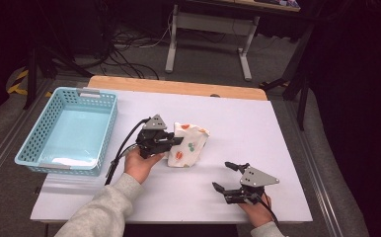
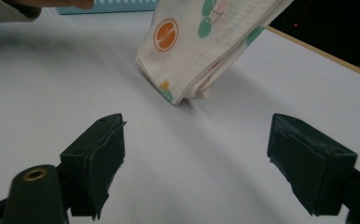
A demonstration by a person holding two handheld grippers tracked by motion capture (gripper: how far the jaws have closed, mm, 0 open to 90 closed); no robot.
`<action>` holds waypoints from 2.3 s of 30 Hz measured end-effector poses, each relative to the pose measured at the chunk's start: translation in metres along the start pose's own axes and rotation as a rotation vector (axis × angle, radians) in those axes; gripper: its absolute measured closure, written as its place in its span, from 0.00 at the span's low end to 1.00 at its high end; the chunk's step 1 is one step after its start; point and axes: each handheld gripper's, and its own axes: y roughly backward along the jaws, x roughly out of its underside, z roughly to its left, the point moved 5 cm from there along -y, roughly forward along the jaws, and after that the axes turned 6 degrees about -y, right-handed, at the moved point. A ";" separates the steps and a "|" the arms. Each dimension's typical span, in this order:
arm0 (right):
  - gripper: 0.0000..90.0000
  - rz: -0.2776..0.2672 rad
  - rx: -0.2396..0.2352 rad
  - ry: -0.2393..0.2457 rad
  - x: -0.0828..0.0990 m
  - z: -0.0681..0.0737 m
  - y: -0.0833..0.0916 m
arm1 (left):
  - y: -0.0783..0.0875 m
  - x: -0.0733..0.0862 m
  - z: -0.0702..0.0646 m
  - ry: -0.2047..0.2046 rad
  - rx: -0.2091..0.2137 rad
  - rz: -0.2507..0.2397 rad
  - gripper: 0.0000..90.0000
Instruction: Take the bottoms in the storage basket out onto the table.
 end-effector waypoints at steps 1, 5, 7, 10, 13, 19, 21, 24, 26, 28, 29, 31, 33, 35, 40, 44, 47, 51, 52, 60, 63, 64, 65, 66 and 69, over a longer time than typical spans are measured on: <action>0.22 0.000 0.000 0.000 0.000 0.000 0.000 | 0.000 0.000 0.000 0.000 0.000 0.000 0.83; 0.22 0.000 -0.001 0.000 0.000 0.000 0.000 | -0.005 0.002 0.004 0.006 -0.018 0.007 0.80; 0.22 0.000 -0.002 0.001 0.000 0.000 0.000 | -0.009 0.004 0.008 0.009 -0.043 0.019 0.80; 0.22 0.000 -0.003 0.001 0.000 0.000 0.000 | -0.012 0.007 0.012 0.019 -0.059 0.032 0.79; 0.22 -0.001 -0.003 0.000 0.000 0.000 0.000 | -0.014 0.008 0.015 0.029 -0.068 0.033 0.71; 0.21 -0.002 -0.005 0.001 0.000 0.000 0.000 | -0.016 0.012 0.030 0.124 -0.127 0.037 0.29; 0.21 -0.003 -0.005 0.000 0.000 0.000 0.001 | -0.015 0.015 0.032 0.142 -0.126 0.051 0.21; 0.21 -0.003 -0.005 0.001 0.000 0.000 0.000 | -0.015 0.016 0.033 0.131 -0.129 0.060 0.17; 0.21 0.000 -0.005 0.001 0.000 0.000 0.000 | -0.013 0.015 0.032 0.120 -0.134 0.060 0.14; 0.21 0.000 -0.005 0.000 0.000 0.000 0.000 | -0.012 0.014 0.030 0.109 -0.132 0.056 0.14; 0.21 -0.001 -0.005 0.000 0.000 0.000 0.000 | -0.012 0.014 0.030 0.109 -0.132 0.056 0.13; 0.21 0.000 -0.006 0.000 0.000 0.000 0.000 | -0.009 0.011 0.028 0.092 -0.135 0.046 0.12; 0.21 0.001 -0.006 -0.001 0.000 0.000 0.000 | -0.007 0.009 0.027 0.084 -0.133 0.031 0.12; 0.21 0.002 -0.006 -0.003 0.000 0.000 0.000 | -0.003 0.007 0.026 0.071 -0.133 0.017 0.12; 0.21 0.004 -0.006 -0.003 0.000 0.000 0.000 | 0.005 0.000 0.022 0.055 -0.104 -0.038 0.10; 0.21 0.005 -0.007 -0.004 0.000 -0.001 -0.001 | 0.011 -0.004 0.019 0.033 -0.114 -0.056 0.09; 0.21 0.006 -0.007 -0.003 0.000 -0.001 -0.001 | 0.017 -0.007 0.016 0.018 -0.105 -0.071 0.09; 0.21 0.005 -0.007 -0.005 0.000 -0.001 -0.001 | 0.022 -0.009 0.015 0.020 -0.101 -0.077 0.08; 0.21 0.005 -0.007 -0.004 0.000 -0.001 -0.001 | 0.023 -0.010 0.014 0.017 -0.106 -0.078 0.08; 0.21 0.005 -0.008 -0.004 0.000 -0.001 -0.001 | 0.034 -0.014 0.010 0.007 -0.098 -0.087 0.07; 0.21 0.004 -0.008 -0.004 0.000 -0.001 0.000 | 0.039 -0.015 0.009 0.015 -0.082 -0.088 0.05; 0.21 0.004 -0.009 -0.004 0.000 0.000 -0.001 | 0.042 -0.015 0.008 0.013 -0.079 -0.090 0.05; 0.21 0.004 -0.008 -0.004 0.000 -0.001 -0.001 | 0.046 -0.016 0.007 0.003 -0.082 -0.093 0.05; 0.21 0.004 -0.008 -0.004 0.000 -0.001 -0.001 | 0.046 -0.016 0.007 0.003 -0.082 -0.093 0.05; 0.20 0.003 -0.009 -0.006 0.000 -0.001 0.000 | 0.051 -0.015 0.003 -0.010 -0.082 -0.085 0.04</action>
